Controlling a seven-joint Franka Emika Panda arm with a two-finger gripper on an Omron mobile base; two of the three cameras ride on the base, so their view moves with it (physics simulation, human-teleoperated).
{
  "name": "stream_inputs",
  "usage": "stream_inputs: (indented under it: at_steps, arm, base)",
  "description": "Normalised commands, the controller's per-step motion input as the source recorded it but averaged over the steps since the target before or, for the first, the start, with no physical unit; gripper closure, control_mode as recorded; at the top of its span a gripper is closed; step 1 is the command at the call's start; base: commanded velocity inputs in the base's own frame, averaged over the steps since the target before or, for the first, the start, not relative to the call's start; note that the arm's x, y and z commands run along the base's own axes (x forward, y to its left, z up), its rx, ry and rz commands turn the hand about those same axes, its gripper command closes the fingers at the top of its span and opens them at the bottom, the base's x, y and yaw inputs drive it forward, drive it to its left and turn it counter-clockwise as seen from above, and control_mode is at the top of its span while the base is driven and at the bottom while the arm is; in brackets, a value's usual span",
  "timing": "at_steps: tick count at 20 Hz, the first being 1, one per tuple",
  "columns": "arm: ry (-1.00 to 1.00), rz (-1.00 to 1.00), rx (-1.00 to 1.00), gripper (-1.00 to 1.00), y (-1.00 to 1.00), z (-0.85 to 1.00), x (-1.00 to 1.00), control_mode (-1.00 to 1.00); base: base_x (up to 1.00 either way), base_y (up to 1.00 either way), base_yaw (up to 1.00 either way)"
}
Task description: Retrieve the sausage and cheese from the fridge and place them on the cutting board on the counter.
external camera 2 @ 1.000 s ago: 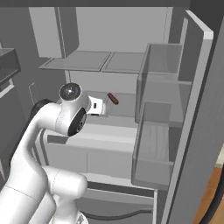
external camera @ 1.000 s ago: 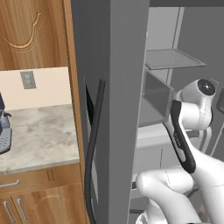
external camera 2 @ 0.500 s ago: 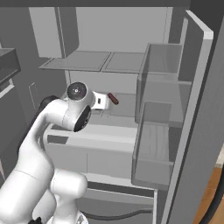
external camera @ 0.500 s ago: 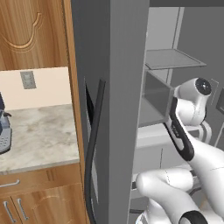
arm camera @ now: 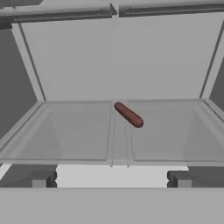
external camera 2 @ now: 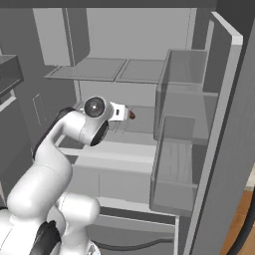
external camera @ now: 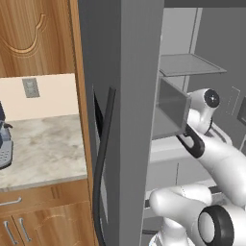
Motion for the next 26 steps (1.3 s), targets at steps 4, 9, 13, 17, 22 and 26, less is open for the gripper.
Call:
stream_inputs:
  at_steps: [4, 9, 13, 17, 22, 26]
  arm:
    - [0.00, 0.02, 0.00, -1.00, -0.04, 0.00, 0.16, -1.00]
    - [0.00, 0.04, 0.00, -1.00, -0.22, 0.05, 0.23, -1.00]
    - [0.00, 0.07, 0.00, -1.00, -0.32, 0.06, 0.22, -1.00]
    - [0.11, 0.06, 0.00, -1.00, 0.00, 0.00, 0.27, -1.00]
    - [0.13, 0.01, 0.00, -1.00, 0.00, 0.00, 0.26, -1.00]
    - [0.12, 0.01, 0.01, -1.00, 0.00, -0.07, 0.15, -1.00]
  base:
    - [0.00, 0.00, 0.00]
    - [0.00, 0.00, 0.00]
    - [0.00, 0.00, 0.00]
    - [0.00, 0.00, 0.00]
    - [0.00, 0.00, 0.00]
    - [0.00, 0.00, 0.00]
